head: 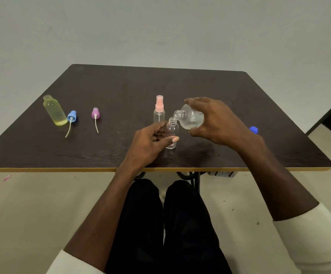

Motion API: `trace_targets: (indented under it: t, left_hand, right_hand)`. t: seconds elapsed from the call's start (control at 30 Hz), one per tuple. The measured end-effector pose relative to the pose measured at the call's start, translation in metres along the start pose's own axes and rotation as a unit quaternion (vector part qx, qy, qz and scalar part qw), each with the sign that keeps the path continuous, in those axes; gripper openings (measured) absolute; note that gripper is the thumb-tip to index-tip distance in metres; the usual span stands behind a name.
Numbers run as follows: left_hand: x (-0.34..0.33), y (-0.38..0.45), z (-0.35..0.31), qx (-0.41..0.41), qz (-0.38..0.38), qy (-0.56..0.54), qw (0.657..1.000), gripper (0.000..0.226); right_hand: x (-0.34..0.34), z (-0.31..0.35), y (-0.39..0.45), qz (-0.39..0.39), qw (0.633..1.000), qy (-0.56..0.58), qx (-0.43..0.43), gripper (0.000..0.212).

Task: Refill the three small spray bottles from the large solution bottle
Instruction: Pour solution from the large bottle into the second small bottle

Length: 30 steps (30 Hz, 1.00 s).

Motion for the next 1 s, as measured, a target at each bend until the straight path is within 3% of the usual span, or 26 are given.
trace_targets:
  t: [0.4,1.0]
  left_hand:
    - [0.0,-0.004,-0.005,-0.005,0.006,-0.003,1.0,0.048]
    - [0.0,-0.005,-0.008,-0.015,0.01,-0.011,1.0,0.049]
  right_hand:
    - [0.003,0.004,0.003,0.002,1.0,-0.011,-0.002,0.081]
    - [0.012,0.013,0.003,-0.001,1.0,-0.014,0.002,0.078]
Point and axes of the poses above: each hand's wrist, its own y-axis towards the middle knuckle, its own x-axis out of the back of the hand, z = x × y, the point moved 8 cm from there along y, towards the middle knuckle, and after that the axes turned 11 degrees about x, right-handed, at the moved point
